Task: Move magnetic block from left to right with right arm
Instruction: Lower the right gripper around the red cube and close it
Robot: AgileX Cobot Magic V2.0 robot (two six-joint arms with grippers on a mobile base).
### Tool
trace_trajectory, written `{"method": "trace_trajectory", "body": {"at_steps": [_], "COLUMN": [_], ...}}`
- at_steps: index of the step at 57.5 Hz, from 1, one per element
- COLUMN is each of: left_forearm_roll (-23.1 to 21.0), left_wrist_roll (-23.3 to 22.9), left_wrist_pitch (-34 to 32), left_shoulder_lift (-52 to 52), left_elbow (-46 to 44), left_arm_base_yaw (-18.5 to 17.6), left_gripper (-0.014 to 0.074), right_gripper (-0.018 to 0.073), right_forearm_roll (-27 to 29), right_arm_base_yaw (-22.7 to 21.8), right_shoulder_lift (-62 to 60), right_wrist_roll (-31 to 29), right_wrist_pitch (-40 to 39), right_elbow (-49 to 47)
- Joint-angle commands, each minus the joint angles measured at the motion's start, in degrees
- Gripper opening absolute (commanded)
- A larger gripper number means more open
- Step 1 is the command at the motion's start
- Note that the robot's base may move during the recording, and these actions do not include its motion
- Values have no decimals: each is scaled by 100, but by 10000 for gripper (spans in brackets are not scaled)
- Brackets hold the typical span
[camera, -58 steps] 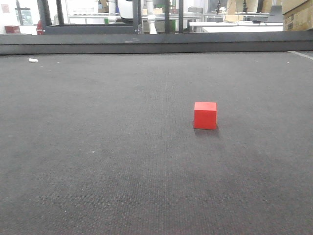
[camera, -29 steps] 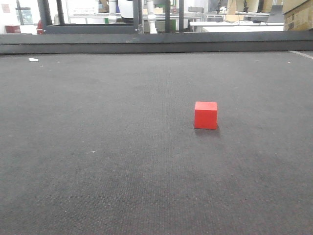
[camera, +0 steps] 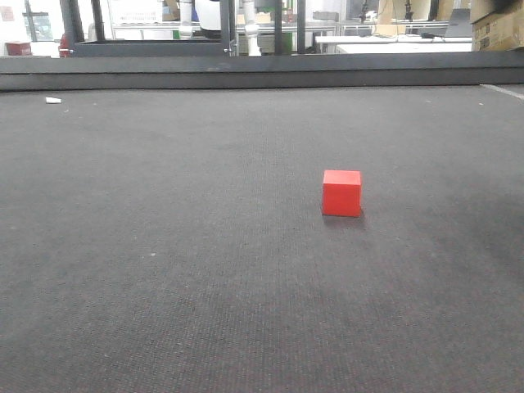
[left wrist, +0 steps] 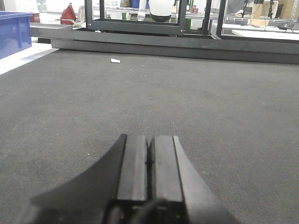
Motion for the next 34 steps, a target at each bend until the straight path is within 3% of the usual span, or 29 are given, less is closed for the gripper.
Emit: {"method": "trace_trajectory", "body": {"at_steps": [1, 10, 15, 34], "left_forearm_roll": [-27, -27, -27, -27], "left_wrist_roll": [-34, -34, -34, -34], "left_wrist_pitch": [-482, -482, -482, -482], "left_shoulder_lift": [-69, -69, -69, -69], "left_elbow": [48, 48, 48, 48], "left_arm_base_yaw": [12, 12, 12, 12], "left_gripper": [-126, -126, -126, -126], "right_gripper": [551, 551, 551, 551], "right_forearm_roll": [-501, -1140, -1333, -1361], "right_arm_base_yaw": [366, 758, 891, 1000], "right_shoulder_lift": [626, 1719, 2250, 3930], "right_wrist_roll": [1115, 2500, 2929, 3550], "right_wrist_pitch": [13, 504, 713, 1196], "right_elbow": [-737, -1618, -2000, -3007]}}
